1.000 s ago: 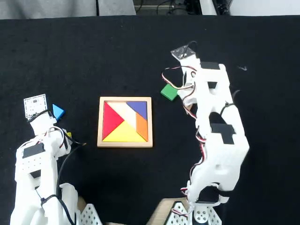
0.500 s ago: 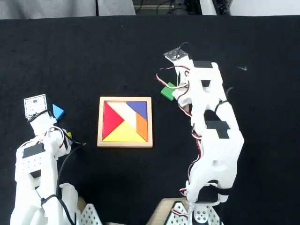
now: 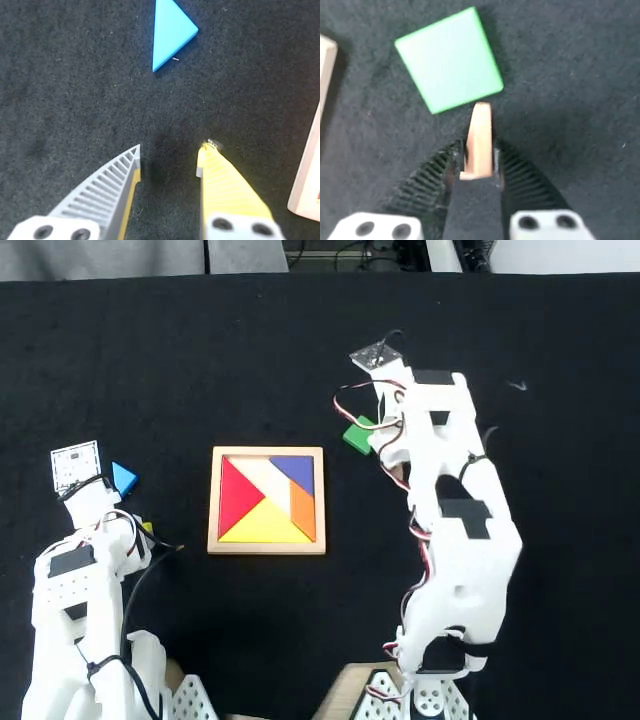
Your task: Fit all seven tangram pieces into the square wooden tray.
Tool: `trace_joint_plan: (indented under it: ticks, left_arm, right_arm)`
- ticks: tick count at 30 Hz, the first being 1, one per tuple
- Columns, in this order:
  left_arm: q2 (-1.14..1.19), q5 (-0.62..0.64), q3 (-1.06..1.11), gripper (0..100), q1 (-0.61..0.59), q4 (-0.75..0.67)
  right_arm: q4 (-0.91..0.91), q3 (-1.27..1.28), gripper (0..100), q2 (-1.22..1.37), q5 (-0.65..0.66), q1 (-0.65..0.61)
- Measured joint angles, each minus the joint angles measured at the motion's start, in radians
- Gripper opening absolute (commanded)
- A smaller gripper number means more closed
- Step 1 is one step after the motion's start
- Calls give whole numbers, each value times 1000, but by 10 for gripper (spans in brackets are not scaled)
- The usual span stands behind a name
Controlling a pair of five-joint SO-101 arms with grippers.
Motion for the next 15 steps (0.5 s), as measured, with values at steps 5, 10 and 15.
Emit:
trace_joint_plan:
  ticks: [5, 10, 15]
  left_arm:
    - [0, 0, 0, 191, 0, 0]
    - [0, 0, 0, 191, 0, 0]
    - [0, 0, 0, 191, 0, 0]
  right_arm:
    - [0, 110, 11, -187, 0, -41]
    - [5, 256, 11, -404, -106, -126]
    - [0, 365, 11, -595, -365, -262]
